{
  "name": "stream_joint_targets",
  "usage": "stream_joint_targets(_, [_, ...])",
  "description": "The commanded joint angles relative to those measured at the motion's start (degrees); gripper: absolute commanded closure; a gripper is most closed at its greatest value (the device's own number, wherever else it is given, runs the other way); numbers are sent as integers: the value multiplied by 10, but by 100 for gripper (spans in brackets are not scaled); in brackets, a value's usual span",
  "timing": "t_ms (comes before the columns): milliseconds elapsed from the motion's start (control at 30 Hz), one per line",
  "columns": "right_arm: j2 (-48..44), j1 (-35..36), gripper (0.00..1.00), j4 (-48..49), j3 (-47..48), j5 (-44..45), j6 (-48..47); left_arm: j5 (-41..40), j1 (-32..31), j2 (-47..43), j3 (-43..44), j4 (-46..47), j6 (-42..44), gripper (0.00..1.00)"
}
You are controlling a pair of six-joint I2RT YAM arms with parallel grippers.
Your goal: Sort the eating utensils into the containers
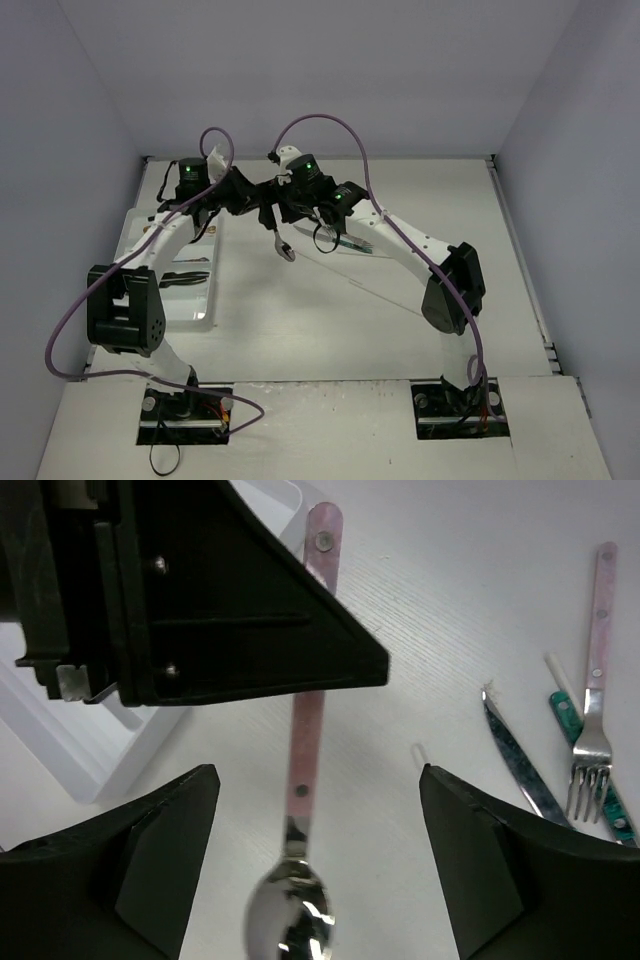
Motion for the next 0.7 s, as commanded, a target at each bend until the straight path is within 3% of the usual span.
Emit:
stream_joint_targets(0, [-53, -1, 18, 32, 10, 14, 12, 38, 16, -74, 101, -175, 302, 100])
stream_joint_targets(33, [-68, -3, 16, 32, 3, 18, 14, 38, 17, -75, 117, -254, 342, 100])
stream_joint_targets(233, [-116, -23, 15, 32, -74, 38, 22, 53, 61, -76, 205, -447, 600, 100])
stream_joint_targets(300, [-130, -34, 15, 32, -102, 44, 24, 52, 72, -60, 282, -589, 805, 100])
stream_joint_targets(400, [-148, -50, 15, 32, -137, 46, 24, 2, 84, -37, 336, -694, 999, 100])
stream_joint_targets(567, [-160, -66, 15, 32, -167, 43, 22, -89, 86, -16, 333, -720, 1241, 100])
stream_joint_targets(667, [-163, -72, 16, 32, -174, 40, 19, -107, 96, 10, 338, -721, 1331, 100])
